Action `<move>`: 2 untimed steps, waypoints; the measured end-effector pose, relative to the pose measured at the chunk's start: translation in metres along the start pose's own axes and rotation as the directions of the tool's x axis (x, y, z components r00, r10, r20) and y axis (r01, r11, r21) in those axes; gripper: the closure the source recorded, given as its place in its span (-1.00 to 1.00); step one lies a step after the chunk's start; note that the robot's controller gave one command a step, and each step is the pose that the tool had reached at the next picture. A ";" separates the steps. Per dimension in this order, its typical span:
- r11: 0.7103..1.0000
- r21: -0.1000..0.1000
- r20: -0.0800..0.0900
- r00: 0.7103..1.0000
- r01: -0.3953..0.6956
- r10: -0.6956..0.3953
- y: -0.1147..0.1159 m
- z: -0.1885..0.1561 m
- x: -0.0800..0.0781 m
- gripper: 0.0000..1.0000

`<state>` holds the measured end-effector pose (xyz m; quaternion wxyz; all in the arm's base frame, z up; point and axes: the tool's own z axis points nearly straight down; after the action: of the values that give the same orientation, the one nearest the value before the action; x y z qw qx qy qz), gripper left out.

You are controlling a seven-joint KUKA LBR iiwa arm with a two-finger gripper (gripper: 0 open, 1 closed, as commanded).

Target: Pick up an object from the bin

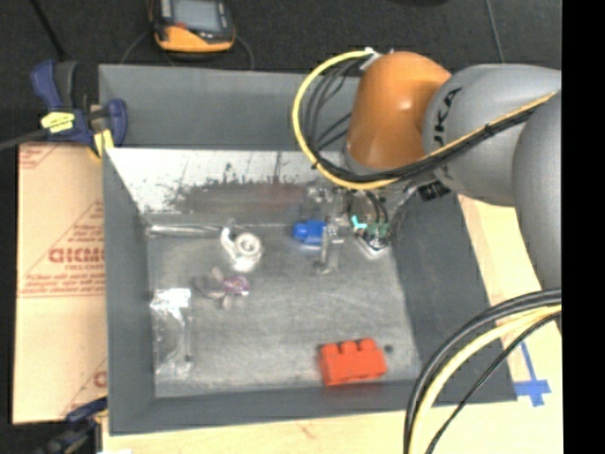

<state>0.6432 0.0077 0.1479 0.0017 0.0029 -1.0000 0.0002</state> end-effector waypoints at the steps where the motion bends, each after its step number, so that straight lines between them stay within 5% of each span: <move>1: 0.996 -0.003 0.010 0.996 -0.089 0.089 -0.027 0.075 -0.010 -1.00; 2: 0.996 -0.003 0.022 0.996 -0.087 0.087 -0.026 0.068 -0.013 1.00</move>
Offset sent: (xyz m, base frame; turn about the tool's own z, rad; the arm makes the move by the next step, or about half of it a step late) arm 0.0073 -0.0257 -0.0768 0.0906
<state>0.6566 -0.0186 0.0796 -0.0096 -0.0406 -0.9991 -0.0008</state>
